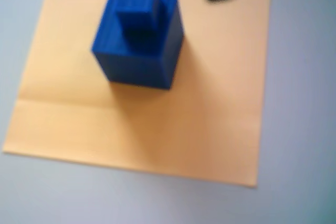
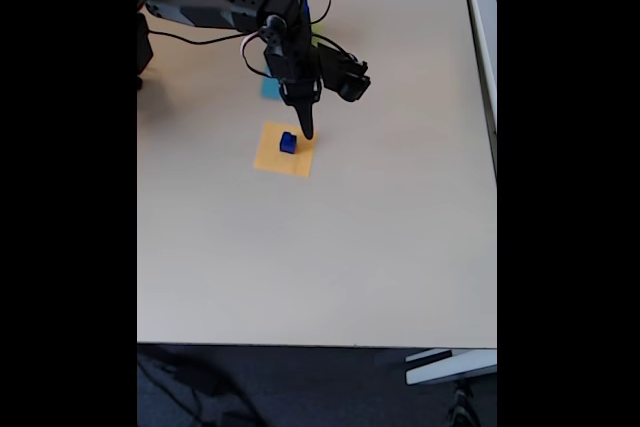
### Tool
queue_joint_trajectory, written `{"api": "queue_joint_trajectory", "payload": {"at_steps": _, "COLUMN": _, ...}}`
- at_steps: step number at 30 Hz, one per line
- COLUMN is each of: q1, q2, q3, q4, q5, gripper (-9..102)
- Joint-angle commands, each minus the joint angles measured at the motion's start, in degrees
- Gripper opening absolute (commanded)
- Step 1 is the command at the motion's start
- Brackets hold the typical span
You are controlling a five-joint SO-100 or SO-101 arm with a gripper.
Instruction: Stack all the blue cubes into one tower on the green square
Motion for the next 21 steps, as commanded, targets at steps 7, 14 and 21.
{"api": "queue_joint_trajectory", "payload": {"at_steps": 7, "q1": 0.2, "q2": 1.9, "q3": 3.2, "q4": -0.3, "q5": 0.8, "gripper": 27}}
{"api": "queue_joint_trajectory", "payload": {"at_steps": 14, "q1": 0.8, "q2": 2.3, "q3": 5.9, "q4": -1.8, "q5": 0.4, "gripper": 27}}
{"api": "queue_joint_trajectory", "payload": {"at_steps": 21, "q1": 0.9, "q2": 4.3, "q3": 12.3, "q4": -5.0, "q5": 0.8, "gripper": 26}}
